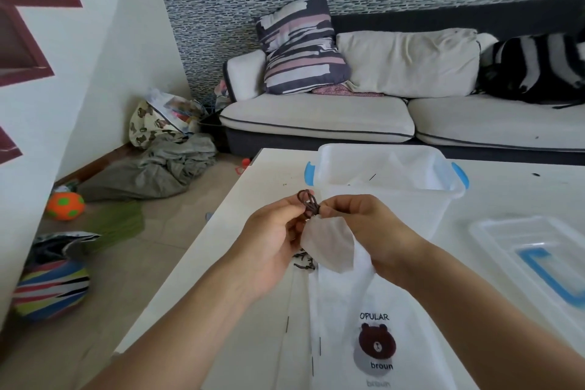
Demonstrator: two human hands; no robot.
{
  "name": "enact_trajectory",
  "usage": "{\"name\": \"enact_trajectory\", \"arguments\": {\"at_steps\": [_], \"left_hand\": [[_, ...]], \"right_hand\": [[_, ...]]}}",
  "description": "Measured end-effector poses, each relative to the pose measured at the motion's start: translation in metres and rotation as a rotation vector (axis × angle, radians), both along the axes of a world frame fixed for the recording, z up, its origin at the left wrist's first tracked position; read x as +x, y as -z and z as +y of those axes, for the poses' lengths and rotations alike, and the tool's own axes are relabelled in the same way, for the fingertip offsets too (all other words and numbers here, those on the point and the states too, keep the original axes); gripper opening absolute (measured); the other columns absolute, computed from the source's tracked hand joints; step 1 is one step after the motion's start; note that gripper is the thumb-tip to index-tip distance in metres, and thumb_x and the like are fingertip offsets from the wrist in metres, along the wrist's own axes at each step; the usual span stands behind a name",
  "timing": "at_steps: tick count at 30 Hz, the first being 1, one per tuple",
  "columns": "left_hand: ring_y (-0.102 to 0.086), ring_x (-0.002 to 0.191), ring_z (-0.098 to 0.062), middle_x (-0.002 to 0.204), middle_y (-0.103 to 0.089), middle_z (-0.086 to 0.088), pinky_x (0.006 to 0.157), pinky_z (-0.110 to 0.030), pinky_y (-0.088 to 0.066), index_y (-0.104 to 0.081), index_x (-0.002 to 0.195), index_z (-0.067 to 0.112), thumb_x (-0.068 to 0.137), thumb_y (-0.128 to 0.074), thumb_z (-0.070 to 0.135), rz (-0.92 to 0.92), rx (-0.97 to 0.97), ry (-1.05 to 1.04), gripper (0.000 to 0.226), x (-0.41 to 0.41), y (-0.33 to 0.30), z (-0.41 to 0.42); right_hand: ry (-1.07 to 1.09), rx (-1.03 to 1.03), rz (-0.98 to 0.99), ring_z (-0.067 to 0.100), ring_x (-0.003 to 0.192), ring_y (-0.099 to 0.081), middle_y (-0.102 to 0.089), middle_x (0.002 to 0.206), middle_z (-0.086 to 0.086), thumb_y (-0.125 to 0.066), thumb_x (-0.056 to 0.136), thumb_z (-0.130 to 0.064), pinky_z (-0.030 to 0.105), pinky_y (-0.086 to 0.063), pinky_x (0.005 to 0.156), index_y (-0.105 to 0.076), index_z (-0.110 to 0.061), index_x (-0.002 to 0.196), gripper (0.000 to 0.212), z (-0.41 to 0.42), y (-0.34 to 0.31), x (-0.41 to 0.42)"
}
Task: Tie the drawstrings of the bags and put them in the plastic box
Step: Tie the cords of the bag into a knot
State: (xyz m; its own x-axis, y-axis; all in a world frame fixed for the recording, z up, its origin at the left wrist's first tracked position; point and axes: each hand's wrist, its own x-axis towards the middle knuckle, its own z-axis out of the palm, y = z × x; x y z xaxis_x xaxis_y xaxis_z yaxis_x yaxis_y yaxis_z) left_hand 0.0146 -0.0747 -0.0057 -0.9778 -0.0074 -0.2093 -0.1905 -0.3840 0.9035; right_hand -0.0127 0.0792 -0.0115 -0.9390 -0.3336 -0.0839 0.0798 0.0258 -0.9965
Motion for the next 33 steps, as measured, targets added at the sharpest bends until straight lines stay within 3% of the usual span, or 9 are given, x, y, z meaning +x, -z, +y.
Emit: {"name": "enact_trajectory", "arguments": {"at_steps": [4, 7, 11, 14, 18, 23, 26, 29, 33], "left_hand": [[-0.053, 0.065, -0.012, 0.072, -0.061, 0.003, 0.073, -0.029, -0.043, -0.072, 0.096, 0.011, 0.093, -0.057, 0.016, 0.018, -0.075, -0.008, 0.016, 0.004, 0.0, -0.003], [-0.063, 0.072, -0.011, 0.079, -0.071, 0.002, 0.077, -0.03, -0.047, -0.075, 0.09, 0.015, 0.095, -0.055, 0.007, 0.106, -0.191, 0.003, 0.022, 0.006, 0.001, -0.009], [-0.07, 0.092, -0.017, 0.101, -0.076, -0.009, 0.097, -0.038, -0.052, -0.071, 0.113, 0.017, 0.096, -0.063, 0.009, 0.213, -0.413, 0.113, 0.02, 0.008, 0.001, -0.023], [-0.072, 0.098, -0.022, 0.105, -0.076, -0.012, 0.101, -0.04, -0.053, -0.071, 0.112, 0.011, 0.093, -0.066, 0.007, 0.209, -0.458, 0.121, 0.02, 0.007, 0.0, -0.031], [-0.073, 0.098, -0.022, 0.097, -0.078, -0.008, 0.098, -0.039, -0.055, -0.078, 0.095, 0.014, 0.092, -0.068, 0.008, 0.203, -0.548, 0.08, 0.011, 0.006, 0.002, -0.035], [-0.069, 0.094, -0.01, 0.094, -0.078, 0.003, 0.091, -0.031, -0.056, -0.078, 0.091, 0.015, 0.096, -0.065, 0.017, 0.13, -0.544, 0.08, 0.014, 0.007, 0.004, -0.036], [-0.063, 0.085, -0.011, 0.082, -0.074, 0.005, 0.079, -0.03, -0.056, -0.077, 0.083, 0.012, 0.095, -0.065, 0.017, -0.037, -0.311, 0.09, 0.017, 0.01, 0.002, -0.037], [-0.062, 0.074, -0.012, 0.08, -0.07, 0.0, 0.071, -0.029, -0.054, -0.073, 0.081, 0.013, 0.098, -0.061, 0.019, -0.123, -0.193, 0.171, 0.022, 0.013, -0.003, -0.036], [-0.059, 0.076, -0.013, 0.079, -0.066, 0.002, 0.075, -0.028, -0.05, -0.072, 0.076, 0.017, 0.095, -0.065, 0.023, -0.011, -0.427, 0.224, 0.021, 0.013, 0.001, -0.04]], "right_hand": [[-0.02, 0.018, 0.042, 0.026, 0.075, -0.062, -0.07, 0.084, 0.015, -0.057, 0.1, -0.011, 0.037, -0.054, 0.072, -0.071, 0.003, 0.095, 0.02, -0.007, 0.004, 0.002], [-0.093, -0.027, 0.028, 0.03, 0.082, -0.059, -0.067, 0.091, 0.021, -0.055, 0.102, -0.012, 0.042, -0.05, 0.078, -0.067, 0.008, 0.1, 0.023, -0.005, 0.006, 0.002], [-0.189, -0.111, -0.015, 0.03, 0.093, -0.058, -0.064, 0.104, 0.027, -0.053, 0.103, -0.012, 0.042, -0.046, 0.088, -0.058, 0.016, 0.113, 0.03, -0.001, 0.006, 0.003], [-0.215, -0.129, -0.009, 0.03, 0.095, -0.059, -0.063, 0.108, 0.034, -0.059, 0.099, -0.016, 0.043, -0.046, 0.091, -0.056, 0.016, 0.115, 0.036, -0.001, 0.009, 0.003], [-0.202, -0.15, -0.025, 0.029, 0.089, -0.056, -0.063, 0.094, 0.016, -0.06, 0.098, -0.017, 0.045, -0.044, 0.088, -0.062, 0.008, 0.101, 0.025, -0.002, 0.012, 0.002], [-0.106, -0.009, 0.066, 0.025, 0.083, -0.057, -0.066, 0.086, 0.016, -0.055, 0.102, -0.014, 0.035, -0.045, 0.079, -0.069, -0.002, 0.092, 0.022, -0.009, 0.012, 0.002], [-0.068, 0.107, 0.148, 0.026, 0.079, -0.055, -0.065, 0.095, 0.033, -0.057, 0.102, -0.015, 0.04, -0.045, 0.076, -0.072, -0.002, 0.094, 0.021, -0.016, 0.012, 0.001], [-0.064, 0.132, 0.129, 0.025, 0.079, -0.057, -0.068, 0.094, 0.028, -0.058, 0.101, -0.017, 0.039, -0.045, 0.076, -0.073, -0.003, 0.095, 0.021, -0.019, 0.013, 0.001], [-0.149, 0.058, 0.016, 0.02, 0.077, -0.058, -0.067, 0.084, 0.015, -0.057, 0.101, -0.016, 0.028, -0.047, 0.073, -0.07, 0.002, 0.098, 0.023, -0.019, 0.016, 0.003]]}}
